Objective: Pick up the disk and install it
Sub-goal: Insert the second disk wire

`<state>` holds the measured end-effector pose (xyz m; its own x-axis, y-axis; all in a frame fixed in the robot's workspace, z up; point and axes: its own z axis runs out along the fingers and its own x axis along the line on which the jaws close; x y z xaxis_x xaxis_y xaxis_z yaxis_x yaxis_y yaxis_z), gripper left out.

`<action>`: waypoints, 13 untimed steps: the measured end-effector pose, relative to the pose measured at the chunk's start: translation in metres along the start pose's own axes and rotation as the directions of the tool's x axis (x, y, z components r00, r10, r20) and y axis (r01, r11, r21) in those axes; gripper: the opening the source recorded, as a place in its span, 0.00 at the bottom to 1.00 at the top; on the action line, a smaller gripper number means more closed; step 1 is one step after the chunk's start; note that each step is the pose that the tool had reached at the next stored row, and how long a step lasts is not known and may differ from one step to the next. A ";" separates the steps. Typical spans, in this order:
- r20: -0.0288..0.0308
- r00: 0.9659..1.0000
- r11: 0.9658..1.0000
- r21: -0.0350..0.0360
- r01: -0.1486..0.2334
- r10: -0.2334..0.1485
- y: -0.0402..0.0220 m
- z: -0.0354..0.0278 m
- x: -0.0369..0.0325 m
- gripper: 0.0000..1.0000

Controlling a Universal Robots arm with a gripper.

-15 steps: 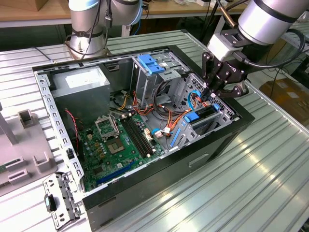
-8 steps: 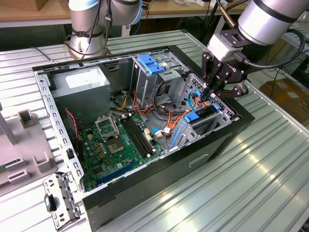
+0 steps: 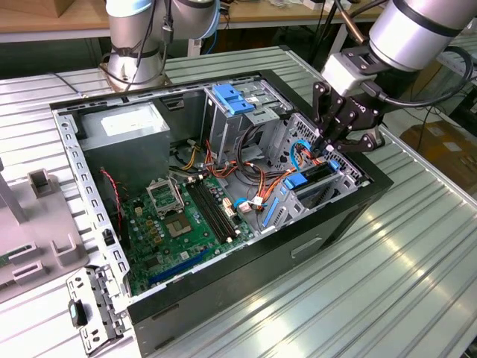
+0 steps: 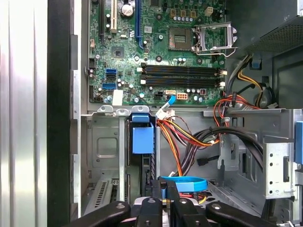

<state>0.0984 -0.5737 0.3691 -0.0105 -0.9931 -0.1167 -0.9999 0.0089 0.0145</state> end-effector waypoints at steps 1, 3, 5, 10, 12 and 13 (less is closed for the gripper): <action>0.000 1.000 1.000 0.000 0.000 0.000 0.0000 -0.0001 0.0012 0.16; 0.000 1.000 1.000 0.000 0.000 0.000 0.0000 -0.0003 0.0025 0.16; 0.000 1.000 1.000 0.000 0.000 0.000 -0.0001 -0.0005 0.0046 0.16; 0.000 1.000 1.000 0.000 0.000 0.000 -0.0001 -0.0008 0.0078 0.16; 0.000 1.000 1.000 0.000 0.000 0.000 -0.0001 -0.0009 0.0089 0.16; 0.000 1.000 1.000 0.000 0.000 0.000 -0.0001 -0.0010 0.0096 0.16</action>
<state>0.0984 -0.5833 0.3690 -0.0105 -0.9931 -0.1168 -0.9999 0.0089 0.0145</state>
